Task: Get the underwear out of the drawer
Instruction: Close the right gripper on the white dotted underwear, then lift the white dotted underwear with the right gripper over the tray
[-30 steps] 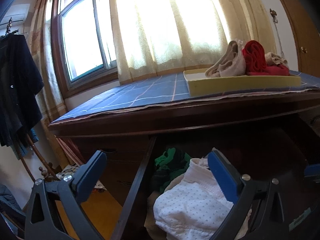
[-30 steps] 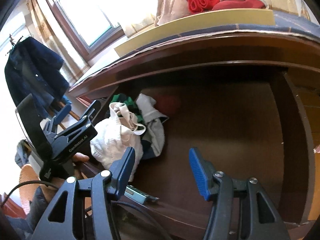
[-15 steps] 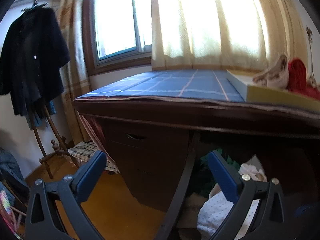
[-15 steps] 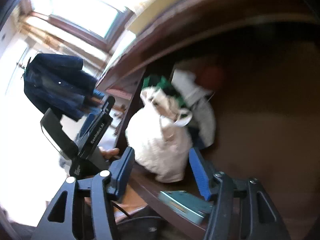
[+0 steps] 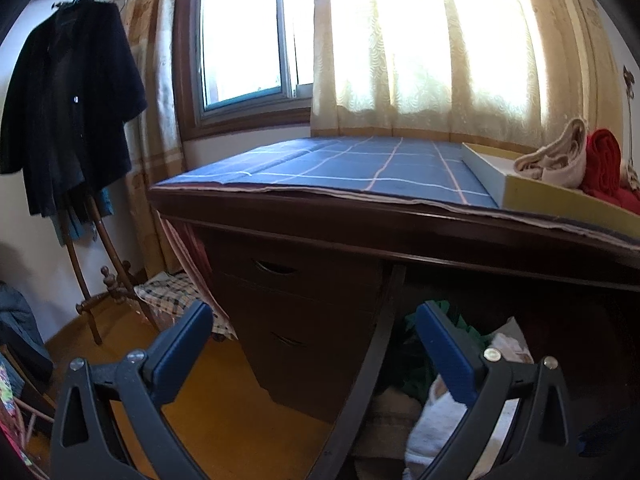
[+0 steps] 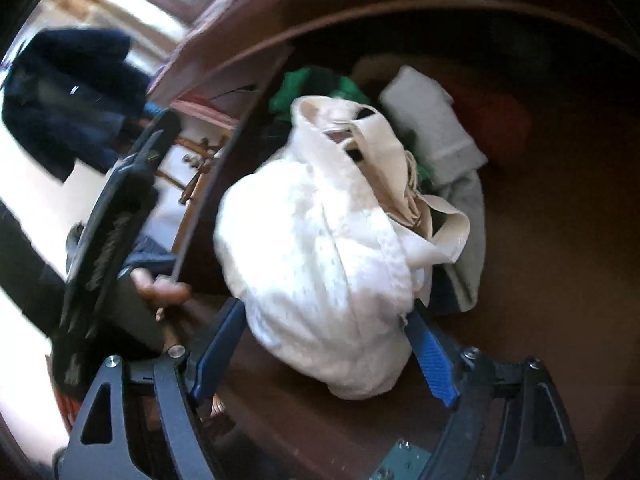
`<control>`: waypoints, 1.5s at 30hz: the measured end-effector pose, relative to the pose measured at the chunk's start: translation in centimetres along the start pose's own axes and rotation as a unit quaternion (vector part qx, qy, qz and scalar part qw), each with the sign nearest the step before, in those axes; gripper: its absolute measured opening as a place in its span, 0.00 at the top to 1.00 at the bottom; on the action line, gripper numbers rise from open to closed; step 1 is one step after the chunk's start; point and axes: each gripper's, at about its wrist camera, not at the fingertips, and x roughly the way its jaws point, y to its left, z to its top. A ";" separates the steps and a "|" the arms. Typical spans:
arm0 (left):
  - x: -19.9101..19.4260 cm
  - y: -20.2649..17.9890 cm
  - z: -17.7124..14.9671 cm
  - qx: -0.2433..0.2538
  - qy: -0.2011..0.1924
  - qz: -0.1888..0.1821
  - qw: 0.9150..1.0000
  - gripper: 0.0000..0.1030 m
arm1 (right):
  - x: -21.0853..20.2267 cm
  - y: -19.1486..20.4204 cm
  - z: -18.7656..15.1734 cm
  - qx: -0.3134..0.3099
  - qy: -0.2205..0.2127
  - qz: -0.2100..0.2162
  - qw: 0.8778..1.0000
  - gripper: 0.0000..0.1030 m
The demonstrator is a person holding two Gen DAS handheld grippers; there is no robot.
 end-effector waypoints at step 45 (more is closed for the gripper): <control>-1.5 -2.8 -0.8 0.084 -0.041 0.024 0.995 0.00 | -20.9 1.6 17.1 -0.041 -0.316 -0.111 0.941 0.79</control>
